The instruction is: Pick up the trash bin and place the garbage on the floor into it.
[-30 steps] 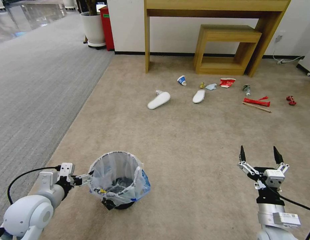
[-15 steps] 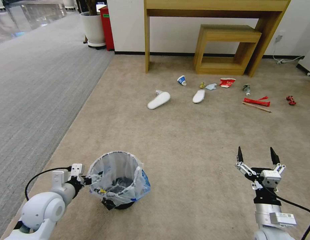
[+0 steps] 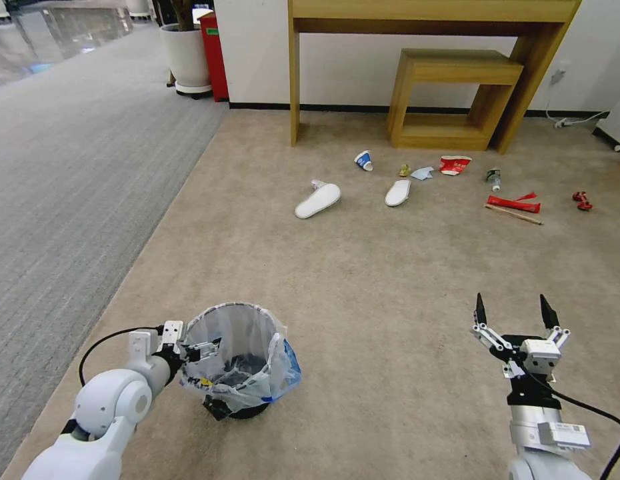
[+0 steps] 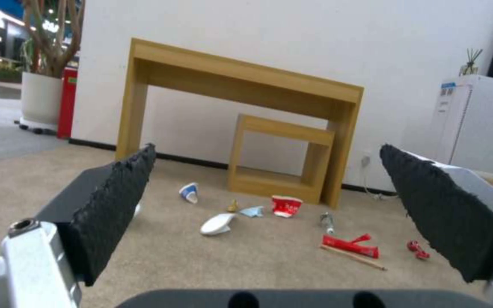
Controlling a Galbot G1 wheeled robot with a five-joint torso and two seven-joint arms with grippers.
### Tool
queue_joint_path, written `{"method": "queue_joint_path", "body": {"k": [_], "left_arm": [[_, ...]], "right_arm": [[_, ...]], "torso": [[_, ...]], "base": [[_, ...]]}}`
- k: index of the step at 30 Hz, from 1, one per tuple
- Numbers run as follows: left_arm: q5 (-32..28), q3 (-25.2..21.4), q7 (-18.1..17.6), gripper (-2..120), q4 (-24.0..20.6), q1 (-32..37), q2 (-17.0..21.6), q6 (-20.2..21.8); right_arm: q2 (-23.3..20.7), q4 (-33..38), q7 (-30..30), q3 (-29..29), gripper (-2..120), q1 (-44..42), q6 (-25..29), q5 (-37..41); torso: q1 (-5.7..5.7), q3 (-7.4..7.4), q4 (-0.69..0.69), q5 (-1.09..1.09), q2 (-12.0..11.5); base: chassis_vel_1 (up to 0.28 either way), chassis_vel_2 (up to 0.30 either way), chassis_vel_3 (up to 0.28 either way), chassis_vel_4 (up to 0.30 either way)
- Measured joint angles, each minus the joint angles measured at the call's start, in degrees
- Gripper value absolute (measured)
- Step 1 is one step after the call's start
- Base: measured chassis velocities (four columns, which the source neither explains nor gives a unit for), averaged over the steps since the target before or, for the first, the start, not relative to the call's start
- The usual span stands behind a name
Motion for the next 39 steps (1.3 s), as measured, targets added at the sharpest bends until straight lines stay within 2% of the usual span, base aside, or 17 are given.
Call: {"method": "queue_joint_path", "body": {"k": [5,10,13,17,19,20,23,24,27,28,31,32,34,39], "left_arm": [[0.7,1.2,-0.8,99,2.4,-2.1,-0.2,-0.3],[1.1,1.2,-1.2,97,2.7,-2.1,-0.2,-0.3],[1.1,1.1,-1.5,82,2.5,-1.6,0.2,-0.3],[1.1,1.0,-1.7,73,2.3,-1.2,0.5,-0.3],[1.0,1.0,-2.1,61,2.1,-1.0,0.5,-0.3],[1.0,1.0,-2.1,61,2.1,-1.0,0.5,-0.3],[0.5,0.6,-2.5,46,0.9,0.1,0.7,-0.2],[0.5,0.6,-2.5,46,0.9,0.1,0.7,-0.2],[-0.2,0.0,-2.5,33,-0.8,1.8,1.1,-0.1],[-0.2,0.0,-2.5,33,-0.8,1.8,1.1,-0.1],[-0.9,-0.8,-2.5,17,-2.4,3.3,1.5,0.1],[-0.9,-0.8,-2.5,17,-2.4,3.3,1.5,0.1],[-1.4,-1.1,-2.3,8,-3.2,3.8,1.6,0.3],[-1.9,-1.5,-2.2,3,-3.6,4.2,1.7,0.3]], "right_arm": [[0.2,-0.2,-0.1,0.1,100,0.0,0.2,-0.3],[0.4,-0.3,-0.1,0.1,100,0.0,0.3,-0.5],[0.7,-0.3,-0.2,0.1,100,0.0,0.3,-0.7],[1.0,-0.3,-0.2,0.1,100,0.0,0.3,-1.0],[1.3,-0.3,-0.3,0.0,100,0.0,0.3,-1.1],[1.3,-0.3,-0.3,0.0,100,0.0,0.3,-1.1],[1.6,-0.3,-0.3,0.0,100,0.0,0.3,-1.3],[1.6,-0.3,-0.3,0.0,100,0.0,0.3,-1.3],[1.8,-0.2,-0.3,0.0,100,0.0,0.4,-1.4],[1.8,-0.2,-0.3,0.0,100,0.0,0.4,-1.4],[2.0,-0.1,-0.3,-0.1,100,0.0,0.4,-1.6],[2.0,-0.1,-0.3,-0.1,100,0.0,0.4,-1.6],[2.0,-0.1,-0.4,-0.2,100,0.0,0.4,-1.7],[2.1,0.1,-0.4,-0.2,100,0.0,0.4,-1.7]], "torso": [[0.0,0.0,0.0,0.01,0.0],[0.0,0.0,0.0,0.01,0.0],[0.0,0.0,0.0,0.0,0.0],[0.0,0.0,0.0,0.0,0.0],[0.0,0.0,0.0,0.0,0.0],[0.0,0.0,0.0,0.0,0.0],[0.0,0.01,-0.01,-0.02,0.0],[0.0,0.01,-0.01,-0.02,0.0],[0.0,0.01,0.0,-0.03,0.0],[0.0,0.01,0.0,-0.03,0.0],[0.0,0.01,0.0,-0.03,0.0],[0.0,0.01,0.0,-0.03,0.0],[0.0,0.01,0.01,-0.02,0.0],[0.0,0.01,0.0,-0.03,0.0]], "base": [[0.0,0.0,0.0,0.0],[0.0,0.0,0.0,0.0],[0.0,0.0,0.0,0.0],[0.0,0.0,0.0,0.0],[0.0,0.0,0.0,0.0],[0.0,0.0,0.0,0.0],[0.0,0.0,0.0,0.0],[0.0,0.0,0.0,0.0],[0.0,0.0,0.0,0.0],[0.0,0.0,0.0,0.0],[0.0,0.0,0.0,0.0],[0.0,0.0,0.0,0.0],[0.0,0.0,0.0,0.0],[0.0,0.0,0.0,0.0]]}}
